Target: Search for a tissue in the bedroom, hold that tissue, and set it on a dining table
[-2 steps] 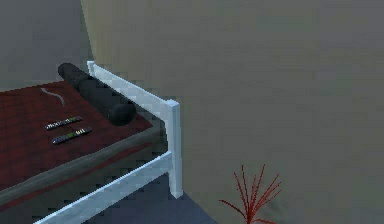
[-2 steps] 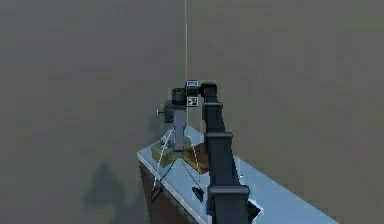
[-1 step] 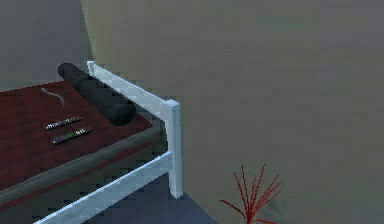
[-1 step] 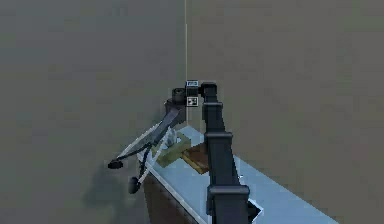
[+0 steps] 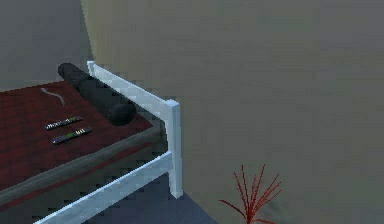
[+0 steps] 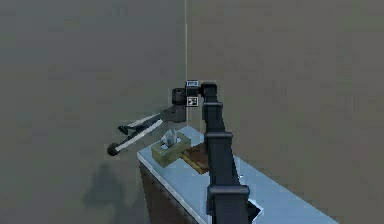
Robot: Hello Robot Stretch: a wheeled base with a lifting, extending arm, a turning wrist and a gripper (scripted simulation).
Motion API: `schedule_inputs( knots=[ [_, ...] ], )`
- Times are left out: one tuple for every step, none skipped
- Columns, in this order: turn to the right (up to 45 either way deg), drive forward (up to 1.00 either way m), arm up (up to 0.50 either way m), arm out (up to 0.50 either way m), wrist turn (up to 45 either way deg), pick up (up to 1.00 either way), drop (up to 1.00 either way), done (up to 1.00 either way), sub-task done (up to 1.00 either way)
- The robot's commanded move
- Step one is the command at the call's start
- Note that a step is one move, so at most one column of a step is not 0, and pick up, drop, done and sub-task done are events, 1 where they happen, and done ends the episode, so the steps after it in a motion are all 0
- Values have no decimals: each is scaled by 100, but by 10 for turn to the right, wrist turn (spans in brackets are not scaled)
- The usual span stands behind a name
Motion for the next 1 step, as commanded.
schedule_inputs(
  knots=[
    [0, 0, 0, 0, 450, 0, 0, 0, 0]
  ],
)
